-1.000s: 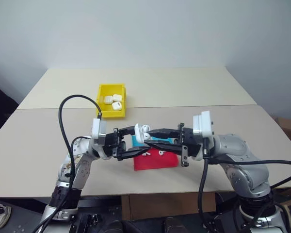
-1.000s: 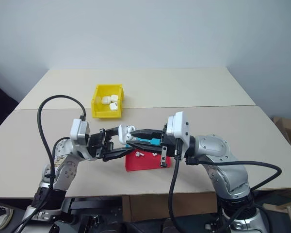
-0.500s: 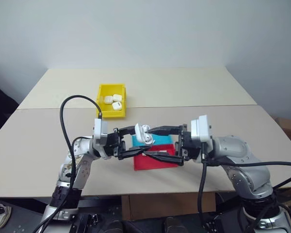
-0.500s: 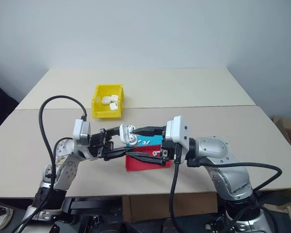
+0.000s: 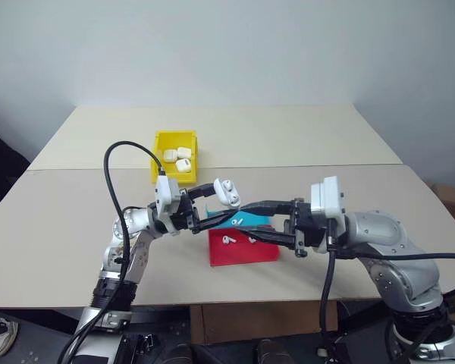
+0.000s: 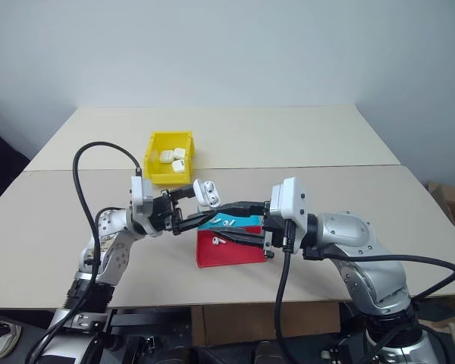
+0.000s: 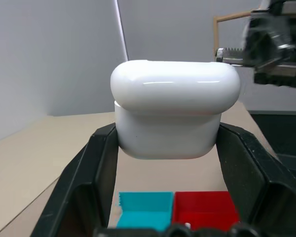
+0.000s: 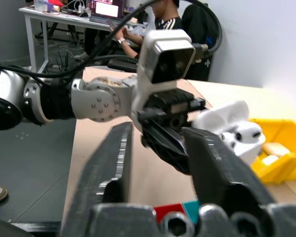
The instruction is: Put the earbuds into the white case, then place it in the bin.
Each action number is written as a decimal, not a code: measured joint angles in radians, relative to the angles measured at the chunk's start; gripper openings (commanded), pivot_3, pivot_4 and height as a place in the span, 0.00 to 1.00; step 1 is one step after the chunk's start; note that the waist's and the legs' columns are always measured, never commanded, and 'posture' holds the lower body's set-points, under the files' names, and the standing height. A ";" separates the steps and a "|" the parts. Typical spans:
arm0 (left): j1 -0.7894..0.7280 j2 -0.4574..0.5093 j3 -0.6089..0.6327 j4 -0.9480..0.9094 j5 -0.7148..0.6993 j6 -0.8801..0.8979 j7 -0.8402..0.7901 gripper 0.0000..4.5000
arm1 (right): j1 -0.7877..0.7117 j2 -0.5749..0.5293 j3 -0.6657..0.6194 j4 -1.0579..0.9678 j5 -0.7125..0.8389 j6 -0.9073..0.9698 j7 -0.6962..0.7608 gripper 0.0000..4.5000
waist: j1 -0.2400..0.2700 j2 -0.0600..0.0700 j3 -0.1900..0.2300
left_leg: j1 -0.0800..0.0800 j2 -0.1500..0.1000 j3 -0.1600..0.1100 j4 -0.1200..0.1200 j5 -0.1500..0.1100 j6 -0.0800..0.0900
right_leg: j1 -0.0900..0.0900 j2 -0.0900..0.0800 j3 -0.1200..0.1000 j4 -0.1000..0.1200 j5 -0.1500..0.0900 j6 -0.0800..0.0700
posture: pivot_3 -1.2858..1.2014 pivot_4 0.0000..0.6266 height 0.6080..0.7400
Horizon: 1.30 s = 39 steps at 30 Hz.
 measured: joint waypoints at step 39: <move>0.019 0.012 -0.032 -0.119 0.031 0.116 0.127 0.61 | -0.072 0.060 0.099 0.035 -0.245 -0.001 -0.197 0.00 | 0.000 0.000 0.000 | -0.001 0.000 0.000 0.000 0.000 0.000 | -0.001 0.000 0.000 0.000 0.001 -0.001 | 0.52 0.24 1.00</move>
